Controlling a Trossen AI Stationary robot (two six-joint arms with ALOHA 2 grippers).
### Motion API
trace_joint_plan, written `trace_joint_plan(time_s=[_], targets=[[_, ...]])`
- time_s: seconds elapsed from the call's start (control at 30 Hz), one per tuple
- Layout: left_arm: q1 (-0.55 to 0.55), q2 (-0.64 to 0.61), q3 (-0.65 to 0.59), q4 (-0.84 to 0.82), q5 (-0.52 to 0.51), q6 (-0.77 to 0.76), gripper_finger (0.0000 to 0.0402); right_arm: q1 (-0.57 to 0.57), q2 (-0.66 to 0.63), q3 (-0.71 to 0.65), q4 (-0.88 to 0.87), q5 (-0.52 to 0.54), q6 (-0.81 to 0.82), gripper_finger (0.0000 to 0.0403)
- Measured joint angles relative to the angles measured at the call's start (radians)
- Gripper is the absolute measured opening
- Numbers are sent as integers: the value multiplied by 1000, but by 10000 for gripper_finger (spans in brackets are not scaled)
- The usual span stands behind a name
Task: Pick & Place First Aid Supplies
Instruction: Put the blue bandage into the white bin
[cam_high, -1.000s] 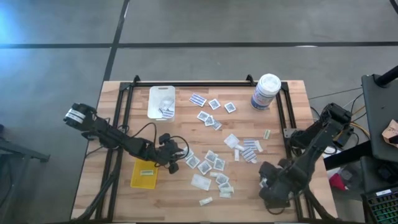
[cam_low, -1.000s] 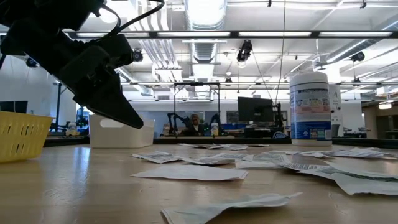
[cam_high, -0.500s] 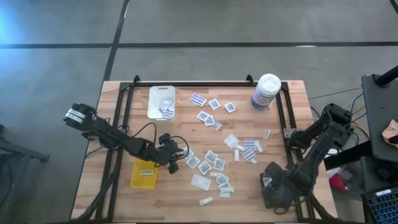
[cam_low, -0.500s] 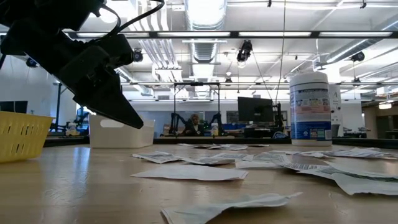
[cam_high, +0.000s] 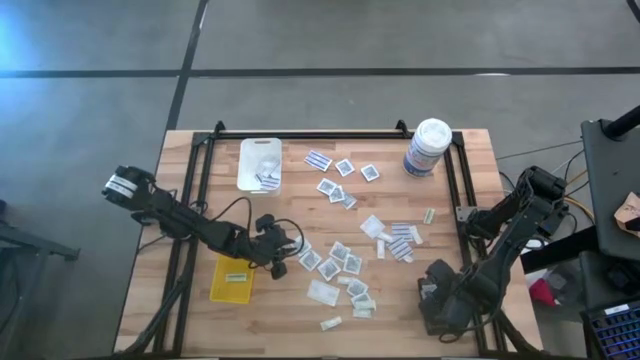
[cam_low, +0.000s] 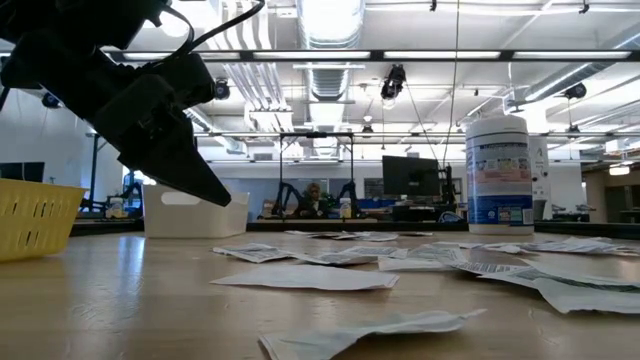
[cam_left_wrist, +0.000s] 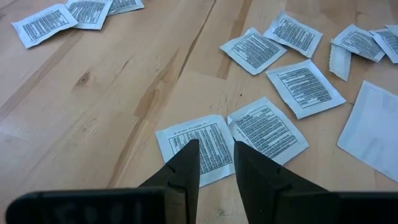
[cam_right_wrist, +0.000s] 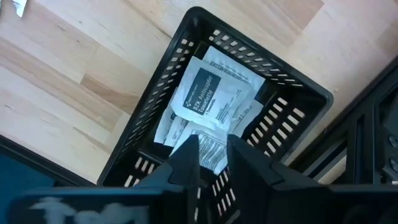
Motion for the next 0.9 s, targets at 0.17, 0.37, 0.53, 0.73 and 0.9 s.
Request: trace_joint_plan(time_s=[0.17, 0.37, 0.53, 0.73, 0.9], targets=[[0, 0, 0, 7, 0, 10, 94, 0, 0, 0, -2, 0, 30, 109], [0, 0, 0, 25, 0, 15, 94, 0, 0, 0, -3, 19, 74, 120], [0, 0, 0, 25, 6, 15, 94, -1, 0, 2, 1, 58, 79, 123], [-3, 0, 0, 77, 108, 15, 94, -1, 0, 28, 24, 136, 100, 114], [-23, 26, 0, 204, 218, 42, 94, -1, -1, 27, 158, 339, 32, 103]])
